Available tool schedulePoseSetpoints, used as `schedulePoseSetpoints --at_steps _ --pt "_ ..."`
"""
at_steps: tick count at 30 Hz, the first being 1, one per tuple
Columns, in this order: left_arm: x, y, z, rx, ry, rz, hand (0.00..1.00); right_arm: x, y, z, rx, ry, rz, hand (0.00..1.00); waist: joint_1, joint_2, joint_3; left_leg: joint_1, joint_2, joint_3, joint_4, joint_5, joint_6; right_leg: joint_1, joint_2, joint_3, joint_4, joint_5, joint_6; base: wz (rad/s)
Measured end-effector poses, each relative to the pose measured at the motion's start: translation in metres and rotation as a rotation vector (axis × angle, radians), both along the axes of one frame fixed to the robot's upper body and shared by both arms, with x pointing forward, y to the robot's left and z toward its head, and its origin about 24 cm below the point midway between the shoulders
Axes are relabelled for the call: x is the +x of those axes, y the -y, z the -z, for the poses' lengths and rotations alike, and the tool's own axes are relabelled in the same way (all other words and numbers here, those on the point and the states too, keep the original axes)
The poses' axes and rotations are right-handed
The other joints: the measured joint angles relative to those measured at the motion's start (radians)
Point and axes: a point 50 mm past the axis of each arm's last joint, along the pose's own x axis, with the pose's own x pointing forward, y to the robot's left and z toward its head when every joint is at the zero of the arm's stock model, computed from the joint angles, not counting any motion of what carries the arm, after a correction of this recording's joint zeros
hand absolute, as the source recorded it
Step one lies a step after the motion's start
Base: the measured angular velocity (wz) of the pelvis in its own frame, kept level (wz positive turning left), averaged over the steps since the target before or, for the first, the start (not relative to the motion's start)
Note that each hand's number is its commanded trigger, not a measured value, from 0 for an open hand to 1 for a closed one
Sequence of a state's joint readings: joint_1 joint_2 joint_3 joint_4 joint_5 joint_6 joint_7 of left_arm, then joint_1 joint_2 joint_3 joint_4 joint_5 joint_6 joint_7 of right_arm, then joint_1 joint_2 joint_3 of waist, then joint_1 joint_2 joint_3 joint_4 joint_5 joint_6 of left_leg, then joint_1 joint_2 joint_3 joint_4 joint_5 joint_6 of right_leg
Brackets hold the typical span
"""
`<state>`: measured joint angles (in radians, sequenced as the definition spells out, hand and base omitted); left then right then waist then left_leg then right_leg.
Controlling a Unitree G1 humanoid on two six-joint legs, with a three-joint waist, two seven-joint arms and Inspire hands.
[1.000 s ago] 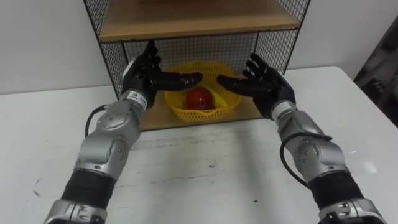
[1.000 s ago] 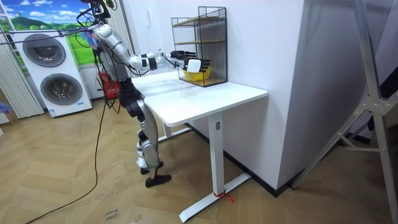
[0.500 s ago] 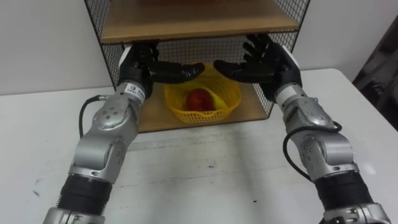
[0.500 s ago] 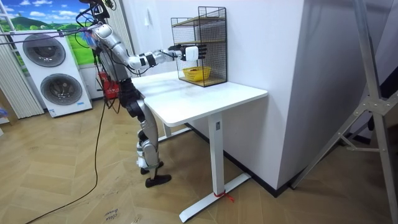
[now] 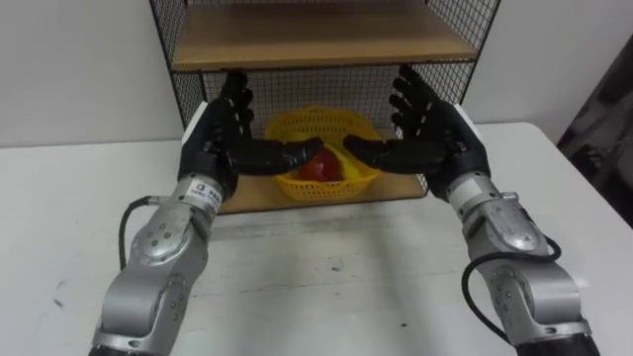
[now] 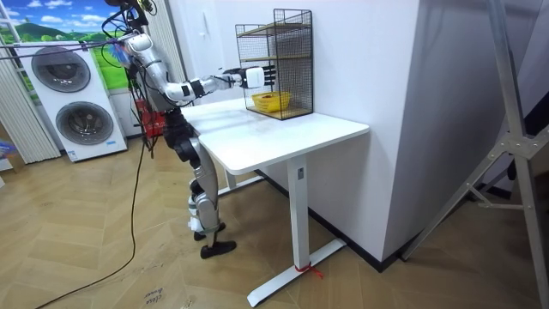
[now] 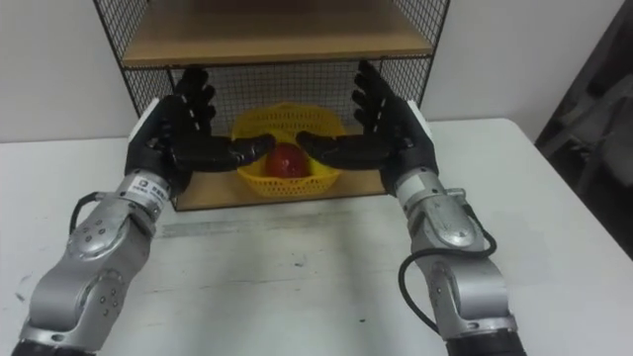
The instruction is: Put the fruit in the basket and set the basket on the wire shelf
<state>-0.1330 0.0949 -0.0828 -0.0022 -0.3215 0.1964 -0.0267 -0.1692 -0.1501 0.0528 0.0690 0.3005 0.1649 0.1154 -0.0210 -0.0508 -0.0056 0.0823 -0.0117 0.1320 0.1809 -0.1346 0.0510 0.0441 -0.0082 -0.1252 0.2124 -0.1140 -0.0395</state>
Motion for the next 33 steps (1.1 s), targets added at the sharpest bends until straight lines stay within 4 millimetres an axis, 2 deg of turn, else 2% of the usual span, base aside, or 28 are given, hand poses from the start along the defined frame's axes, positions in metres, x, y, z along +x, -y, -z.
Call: schedulePoseSetpoints --at_steps 7,12,19,25,28,30,33 --pt "-0.012 0.001 0.014 -0.011 -0.041 0.051 0.00 -0.004 -0.003 -0.009 0.006 0.045 -0.029 0.00 0.002 -0.006 0.0071 -0.002 0.000 -0.004 -0.001 0.000 -0.001 0.001 -0.001 -0.005 -0.004 -0.004 0.004 0.02" --pt "-0.023 0.000 0.026 -0.044 -0.088 0.061 0.00 -0.016 -0.001 0.001 0.012 0.015 -0.037 0.00 0.008 -0.006 0.0073 -0.006 0.000 -0.005 0.000 0.000 -0.002 -0.004 -0.001 -0.006 -0.001 -0.004 0.004 0.00" --pt "-0.032 -0.003 0.035 -0.043 -0.116 0.096 0.00 -0.018 0.000 0.003 0.016 0.008 -0.038 0.00 -0.001 -0.007 0.0071 -0.012 -0.001 -0.005 0.003 -0.001 -0.002 -0.011 -0.003 -0.010 0.008 -0.010 0.004 0.01" --pt "-0.037 -0.008 0.038 -0.029 -0.115 0.102 0.00 -0.024 0.002 0.002 0.017 0.017 -0.044 0.00 -0.001 -0.008 0.0063 -0.022 -0.001 -0.009 0.005 -0.001 -0.002 -0.013 -0.004 -0.014 0.008 -0.010 0.004 0.01" --pt "-0.038 -0.009 0.033 -0.030 -0.092 0.103 0.00 -0.025 0.004 -0.001 0.014 0.030 -0.045 0.00 0.000 -0.009 -0.0007 -0.035 -0.001 -0.011 0.007 -0.001 -0.002 -0.025 -0.004 -0.014 0.008 -0.010 0.003 0.00" --pt "-0.041 -0.009 0.028 -0.034 -0.060 0.110 0.00 -0.028 0.008 -0.004 0.020 0.052 -0.041 0.00 0.001 -0.008 -0.0001 -0.039 -0.001 -0.011 0.006 0.002 0.002 -0.026 -0.004 -0.013 0.007 -0.007 -0.002 0.00" --pt "-0.048 -0.013 0.028 -0.038 -0.033 0.095 0.00 -0.039 0.013 -0.010 0.023 0.097 -0.031 0.00 0.001 -0.005 0.0000 -0.038 0.000 -0.011 0.007 0.002 0.001 -0.026 -0.003 -0.012 0.007 -0.009 0.002 0.00"
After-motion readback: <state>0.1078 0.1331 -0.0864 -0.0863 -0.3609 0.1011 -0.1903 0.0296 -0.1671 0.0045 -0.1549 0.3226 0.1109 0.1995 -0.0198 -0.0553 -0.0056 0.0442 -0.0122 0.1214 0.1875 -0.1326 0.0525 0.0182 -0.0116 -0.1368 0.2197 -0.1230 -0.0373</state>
